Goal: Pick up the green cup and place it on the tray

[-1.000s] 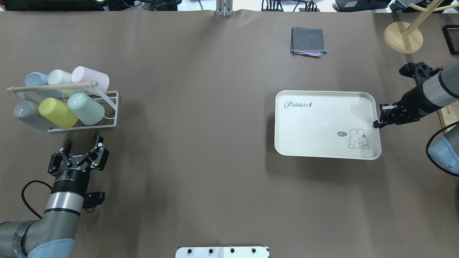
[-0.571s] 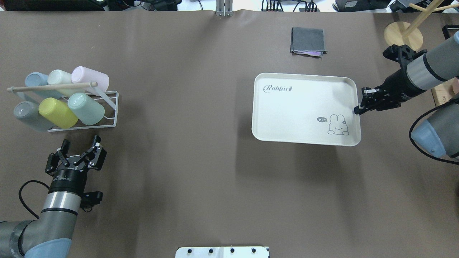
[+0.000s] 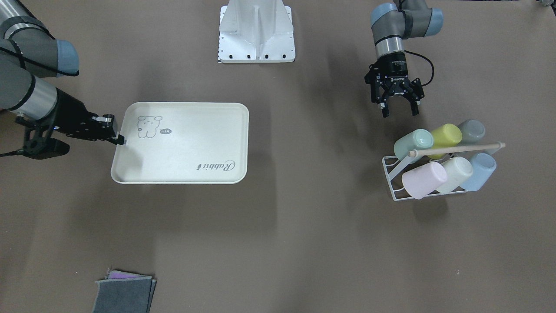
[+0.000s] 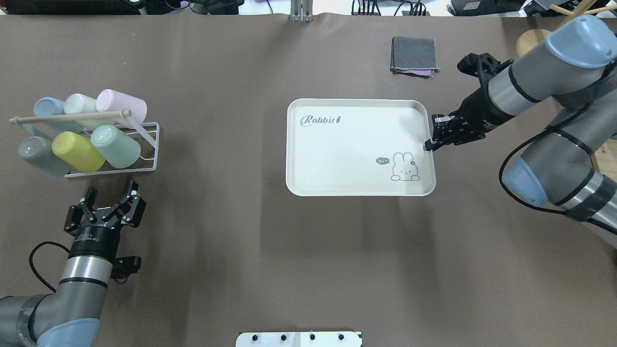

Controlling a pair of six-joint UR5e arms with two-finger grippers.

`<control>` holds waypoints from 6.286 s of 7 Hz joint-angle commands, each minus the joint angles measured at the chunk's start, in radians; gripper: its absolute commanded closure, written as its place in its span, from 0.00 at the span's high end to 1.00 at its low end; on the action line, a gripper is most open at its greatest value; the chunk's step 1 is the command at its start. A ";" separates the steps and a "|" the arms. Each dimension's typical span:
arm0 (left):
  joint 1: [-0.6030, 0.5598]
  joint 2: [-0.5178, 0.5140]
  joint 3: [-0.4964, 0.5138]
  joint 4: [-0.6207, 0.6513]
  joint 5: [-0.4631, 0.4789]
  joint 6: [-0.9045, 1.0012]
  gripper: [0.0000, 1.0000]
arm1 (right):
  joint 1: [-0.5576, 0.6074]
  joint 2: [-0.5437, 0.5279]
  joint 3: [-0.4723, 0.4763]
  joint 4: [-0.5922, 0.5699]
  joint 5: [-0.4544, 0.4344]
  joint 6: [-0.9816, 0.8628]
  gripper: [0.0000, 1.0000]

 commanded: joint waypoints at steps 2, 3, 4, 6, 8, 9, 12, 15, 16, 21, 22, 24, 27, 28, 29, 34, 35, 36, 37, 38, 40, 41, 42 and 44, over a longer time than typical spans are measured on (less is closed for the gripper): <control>-0.038 -0.040 0.035 0.002 -0.012 0.000 0.98 | -0.077 0.135 -0.109 -0.004 -0.057 0.058 0.00; -0.052 -0.046 0.050 0.002 -0.011 -0.002 0.98 | -0.094 0.171 -0.137 -0.006 -0.061 0.083 0.00; -0.063 -0.049 0.060 0.002 -0.011 -0.002 0.98 | -0.109 0.198 -0.164 -0.004 -0.067 0.092 0.00; -0.072 -0.057 0.064 0.000 -0.012 -0.002 0.98 | -0.164 0.231 -0.183 -0.004 -0.122 0.126 0.00; -0.083 -0.068 0.073 -0.003 -0.028 -0.002 0.98 | -0.206 0.242 -0.193 -0.001 -0.151 0.124 0.00; -0.089 -0.077 0.084 -0.001 -0.037 -0.002 0.98 | -0.227 0.245 -0.197 0.004 -0.178 0.132 0.00; -0.099 -0.106 0.110 -0.001 -0.043 0.000 0.98 | -0.237 0.245 -0.229 0.007 -0.202 0.132 0.00; -0.113 -0.108 0.110 -0.003 -0.052 0.001 0.98 | -0.237 0.246 -0.227 0.007 -0.202 0.133 0.84; -0.122 -0.111 0.110 -0.003 -0.060 0.001 0.98 | -0.237 0.246 -0.224 0.010 -0.206 0.133 1.00; -0.172 -0.169 0.159 -0.003 -0.095 0.003 0.98 | -0.130 0.193 -0.171 0.008 -0.186 0.109 1.00; -0.179 -0.193 0.179 -0.003 -0.097 0.001 0.98 | -0.090 0.164 -0.146 -0.001 -0.179 0.054 1.00; -0.184 -0.192 0.179 -0.004 -0.097 0.001 0.98 | -0.040 0.096 -0.076 -0.002 -0.170 -0.050 1.00; -0.185 -0.190 0.176 -0.004 -0.111 0.004 0.97 | 0.033 -0.005 0.006 -0.059 -0.159 -0.189 1.00; -0.187 -0.190 0.175 -0.009 -0.111 0.007 0.95 | 0.053 -0.005 0.010 -0.115 -0.175 -0.234 1.00; -0.188 -0.189 0.173 -0.012 -0.109 0.009 0.91 | 0.068 -0.021 0.033 -0.142 -0.209 -0.279 1.00; -0.190 -0.183 0.169 -0.023 -0.109 0.017 0.81 | 0.215 -0.332 0.211 -0.162 -0.254 -0.538 1.00; -0.193 -0.181 0.155 -0.024 -0.109 0.027 0.81 | 0.266 -0.381 0.216 -0.157 -0.251 -0.607 1.00; -0.199 -0.171 0.128 -0.024 -0.109 0.053 0.81 | 0.297 -0.413 0.216 -0.159 -0.251 -0.656 1.00; -0.199 -0.145 0.100 -0.024 -0.109 0.053 0.81 | 0.335 -0.418 0.230 -0.192 -0.249 -0.661 1.00; -0.198 -0.123 0.071 -0.023 -0.110 0.055 0.81 | 0.378 -0.418 0.248 -0.269 -0.245 -0.705 1.00; -0.198 -0.095 0.037 -0.023 -0.111 0.057 0.81 | 0.443 -0.416 0.250 -0.404 -0.231 -0.872 1.00; -0.198 -0.071 0.003 -0.023 -0.111 0.058 0.81 | 0.449 -0.413 0.245 -0.441 -0.188 -0.864 1.00; -0.198 -0.057 -0.017 -0.023 -0.112 0.058 0.81 | 0.469 -0.409 0.247 -0.514 -0.115 -0.864 0.99; -0.198 -0.023 -0.072 -0.023 -0.112 0.058 0.81 | 0.490 -0.410 0.244 -0.565 -0.019 -0.864 0.98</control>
